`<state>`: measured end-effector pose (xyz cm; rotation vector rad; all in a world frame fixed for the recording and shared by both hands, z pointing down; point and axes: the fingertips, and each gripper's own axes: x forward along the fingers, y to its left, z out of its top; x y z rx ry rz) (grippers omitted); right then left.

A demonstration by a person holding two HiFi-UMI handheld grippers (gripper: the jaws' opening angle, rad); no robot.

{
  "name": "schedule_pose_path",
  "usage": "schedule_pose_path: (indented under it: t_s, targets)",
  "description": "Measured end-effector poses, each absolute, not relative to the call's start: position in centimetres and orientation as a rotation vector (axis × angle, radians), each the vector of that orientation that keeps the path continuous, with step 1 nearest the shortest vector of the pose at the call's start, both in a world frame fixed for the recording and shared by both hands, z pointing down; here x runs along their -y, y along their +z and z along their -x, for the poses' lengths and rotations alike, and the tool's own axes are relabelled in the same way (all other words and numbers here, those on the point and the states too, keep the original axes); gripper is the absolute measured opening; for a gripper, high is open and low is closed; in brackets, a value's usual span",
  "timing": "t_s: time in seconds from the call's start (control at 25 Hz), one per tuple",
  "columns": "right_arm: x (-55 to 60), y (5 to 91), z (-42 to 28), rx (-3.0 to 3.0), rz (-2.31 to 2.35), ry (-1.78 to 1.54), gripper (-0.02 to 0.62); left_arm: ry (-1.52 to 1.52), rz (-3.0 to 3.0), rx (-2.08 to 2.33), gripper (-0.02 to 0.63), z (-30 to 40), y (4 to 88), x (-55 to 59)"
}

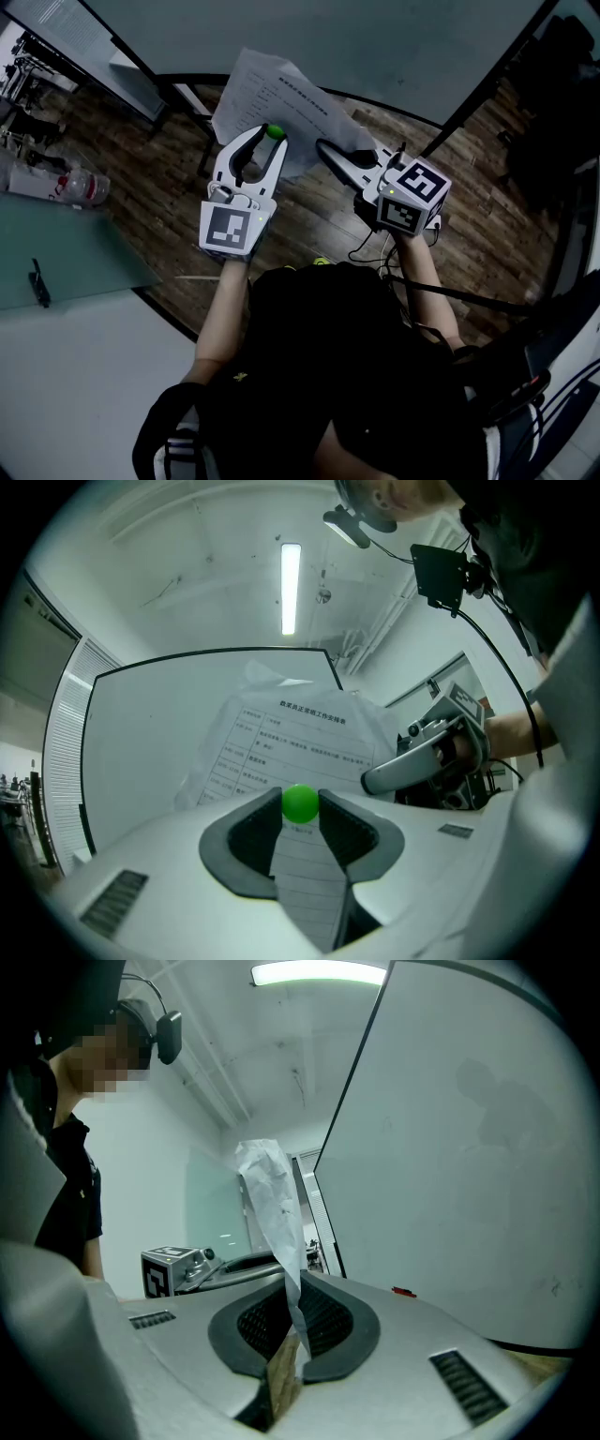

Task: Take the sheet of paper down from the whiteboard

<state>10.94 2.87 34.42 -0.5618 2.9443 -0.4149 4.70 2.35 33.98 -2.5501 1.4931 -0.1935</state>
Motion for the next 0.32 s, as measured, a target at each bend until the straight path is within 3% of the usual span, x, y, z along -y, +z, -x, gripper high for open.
schedule_pose_path:
  t_s: [0.32]
  targets:
    - [-2.84, 34.87, -10.87, -2.955, 0.556, -0.428, 0.028, -0.196, 2.535, -1.502, 0.141, -4.51, 33.92, -2.17]
